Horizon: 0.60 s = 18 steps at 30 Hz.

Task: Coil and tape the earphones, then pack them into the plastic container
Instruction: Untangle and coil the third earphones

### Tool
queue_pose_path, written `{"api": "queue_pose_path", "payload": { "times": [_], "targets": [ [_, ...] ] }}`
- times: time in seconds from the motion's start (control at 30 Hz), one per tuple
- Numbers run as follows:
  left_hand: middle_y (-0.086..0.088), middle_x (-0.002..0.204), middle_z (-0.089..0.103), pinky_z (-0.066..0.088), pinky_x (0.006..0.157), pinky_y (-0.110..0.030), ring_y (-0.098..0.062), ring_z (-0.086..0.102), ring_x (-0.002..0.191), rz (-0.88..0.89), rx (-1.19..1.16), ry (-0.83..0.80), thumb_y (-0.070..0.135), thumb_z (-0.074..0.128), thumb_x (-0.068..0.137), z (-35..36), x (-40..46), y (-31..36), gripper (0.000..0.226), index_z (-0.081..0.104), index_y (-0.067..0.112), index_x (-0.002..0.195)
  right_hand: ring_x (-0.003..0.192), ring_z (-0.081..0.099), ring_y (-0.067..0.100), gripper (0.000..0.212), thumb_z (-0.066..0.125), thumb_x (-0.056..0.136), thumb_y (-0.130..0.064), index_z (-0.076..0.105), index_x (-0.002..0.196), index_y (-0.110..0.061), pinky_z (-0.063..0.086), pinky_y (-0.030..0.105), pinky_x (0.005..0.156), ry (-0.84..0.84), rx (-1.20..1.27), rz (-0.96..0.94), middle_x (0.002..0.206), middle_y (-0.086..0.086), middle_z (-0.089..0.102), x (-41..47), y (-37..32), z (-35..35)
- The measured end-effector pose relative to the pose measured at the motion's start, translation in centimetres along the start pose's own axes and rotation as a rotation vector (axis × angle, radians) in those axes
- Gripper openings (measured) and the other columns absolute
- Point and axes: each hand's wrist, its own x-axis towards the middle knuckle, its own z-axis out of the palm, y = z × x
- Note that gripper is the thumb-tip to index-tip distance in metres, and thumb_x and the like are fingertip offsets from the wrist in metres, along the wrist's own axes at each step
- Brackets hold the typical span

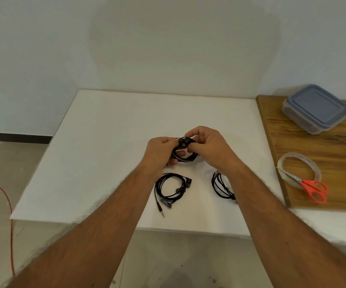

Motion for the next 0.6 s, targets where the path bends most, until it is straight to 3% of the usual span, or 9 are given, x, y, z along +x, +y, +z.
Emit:
{"api": "queue_pose_path", "payload": {
  "times": [0.1, 0.27, 0.4, 0.5, 0.6],
  "targets": [
    [-0.007, 0.080, 0.074, 0.048, 0.044, -0.019, -0.012, 0.071, 0.068, -0.016, -0.017, 0.032, 0.017, 0.062, 0.093, -0.2, 0.1, -0.2, 0.013, 0.072, 0.007, 0.093, 0.089, 0.061, 0.011, 0.018, 0.073, 0.084, -0.022, 0.069, 0.102, -0.025, 0.046, 0.025, 0.077, 0.089, -0.325, -0.137, 0.106, -0.002, 0.062, 0.1, 0.6, 0.3],
    [-0.007, 0.074, 0.074, 0.047, 0.044, -0.019, -0.010, 0.068, 0.062, 0.026, 0.066, 0.057, 0.016, 0.065, 0.090, -0.2, 0.3, -0.4, 0.012, 0.073, 0.007, 0.084, 0.092, 0.057, 0.016, 0.021, 0.067, 0.087, -0.029, 0.072, 0.107, -0.027, 0.045, 0.031, 0.076, 0.063, -0.727, -0.337, 0.095, -0.005, 0.065, 0.0, 0.8, 0.6],
    [-0.006, 0.072, 0.074, 0.046, 0.046, -0.020, -0.011, 0.069, 0.064, 0.056, 0.120, 0.044, 0.017, 0.067, 0.088, -0.2, 0.3, -0.6, 0.012, 0.073, 0.010, 0.081, 0.097, 0.057, 0.017, 0.031, 0.064, 0.090, -0.034, 0.067, 0.121, -0.028, 0.044, 0.031, 0.078, 0.092, -0.762, -0.314, 0.102, -0.003, 0.067, -0.1, 0.7, 0.6],
    [-0.006, 0.072, 0.075, 0.049, 0.049, -0.023, -0.015, 0.070, 0.066, 0.092, 0.200, 0.059, 0.020, 0.067, 0.088, -0.1, 0.4, -0.8, 0.012, 0.074, 0.012, 0.081, 0.089, 0.057, 0.017, 0.020, 0.060, 0.091, -0.029, 0.070, 0.109, -0.028, 0.047, 0.034, 0.073, 0.079, -0.770, -0.313, 0.093, -0.004, 0.064, -0.2, 0.7, 0.9],
    [0.002, 0.069, 0.073, 0.052, 0.056, -0.027, -0.012, 0.068, 0.063, 0.184, 0.396, 0.099, 0.028, 0.065, 0.088, -0.3, 0.6, -1.2, 0.013, 0.074, 0.020, 0.083, 0.090, 0.058, 0.016, 0.019, 0.059, 0.092, -0.024, 0.070, 0.107, -0.026, 0.047, 0.033, 0.075, 0.091, -0.742, -0.273, 0.098, -0.004, 0.066, -0.3, 0.9, 0.9]
  ]
}}
